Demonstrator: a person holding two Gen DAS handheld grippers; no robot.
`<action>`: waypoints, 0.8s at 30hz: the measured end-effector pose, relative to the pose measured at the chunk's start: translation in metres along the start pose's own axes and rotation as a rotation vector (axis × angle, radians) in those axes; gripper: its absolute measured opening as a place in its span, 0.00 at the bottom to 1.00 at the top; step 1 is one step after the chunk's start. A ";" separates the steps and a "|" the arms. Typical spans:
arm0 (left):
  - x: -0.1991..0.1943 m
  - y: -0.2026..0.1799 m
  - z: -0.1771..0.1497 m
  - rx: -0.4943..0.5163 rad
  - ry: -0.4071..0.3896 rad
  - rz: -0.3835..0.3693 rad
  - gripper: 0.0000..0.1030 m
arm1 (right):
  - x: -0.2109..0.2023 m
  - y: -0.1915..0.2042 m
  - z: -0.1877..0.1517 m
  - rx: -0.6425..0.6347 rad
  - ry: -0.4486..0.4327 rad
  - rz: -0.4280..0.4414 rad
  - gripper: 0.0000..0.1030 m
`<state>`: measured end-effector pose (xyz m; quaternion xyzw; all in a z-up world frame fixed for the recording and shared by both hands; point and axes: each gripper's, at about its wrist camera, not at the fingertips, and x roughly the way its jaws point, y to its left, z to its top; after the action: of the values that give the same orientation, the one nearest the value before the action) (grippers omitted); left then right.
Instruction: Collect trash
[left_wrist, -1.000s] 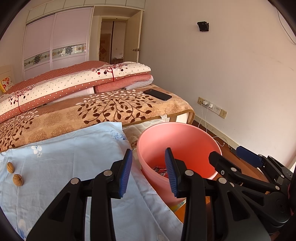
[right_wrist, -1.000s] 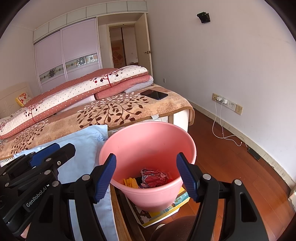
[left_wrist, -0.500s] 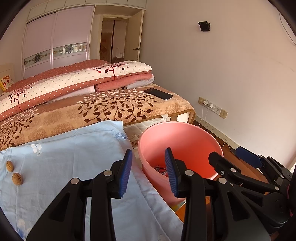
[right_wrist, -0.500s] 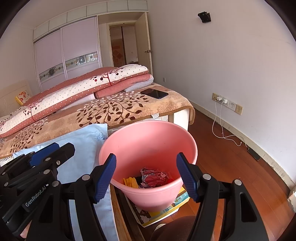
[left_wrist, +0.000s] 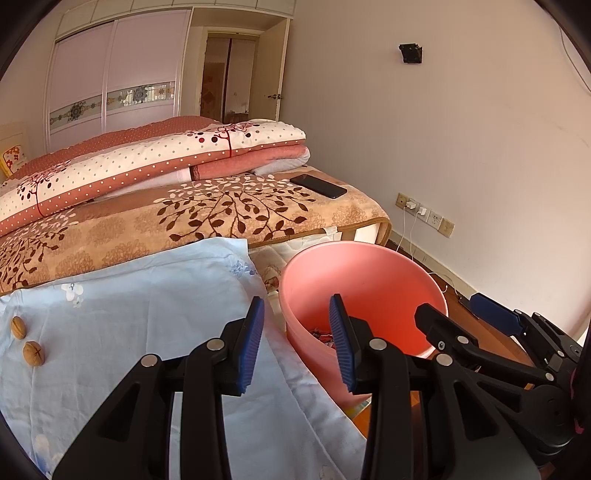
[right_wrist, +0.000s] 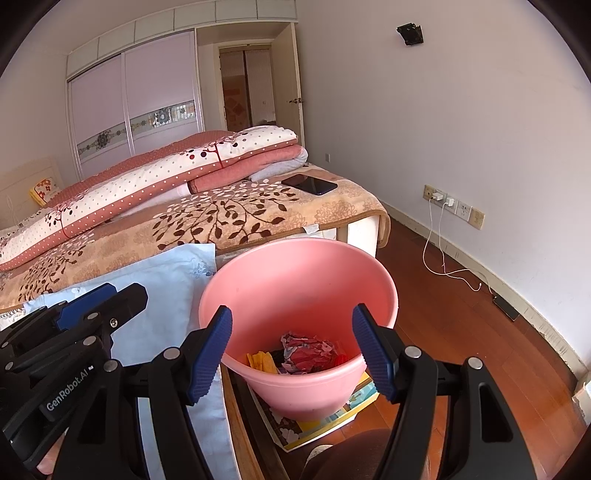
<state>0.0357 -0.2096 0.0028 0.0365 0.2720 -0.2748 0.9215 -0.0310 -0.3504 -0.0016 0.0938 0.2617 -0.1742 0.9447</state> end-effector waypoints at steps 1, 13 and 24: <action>0.000 0.000 0.000 -0.002 0.000 0.000 0.36 | 0.000 0.000 0.000 -0.001 0.000 0.000 0.65; 0.000 0.005 0.001 -0.014 0.001 -0.003 0.36 | 0.000 0.005 0.001 -0.009 0.002 -0.003 0.65; 0.000 0.005 0.001 -0.016 0.001 -0.001 0.36 | 0.001 0.005 0.001 -0.010 0.002 -0.004 0.65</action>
<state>0.0391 -0.2055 0.0037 0.0294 0.2745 -0.2730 0.9215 -0.0282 -0.3462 -0.0006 0.0889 0.2639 -0.1745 0.9445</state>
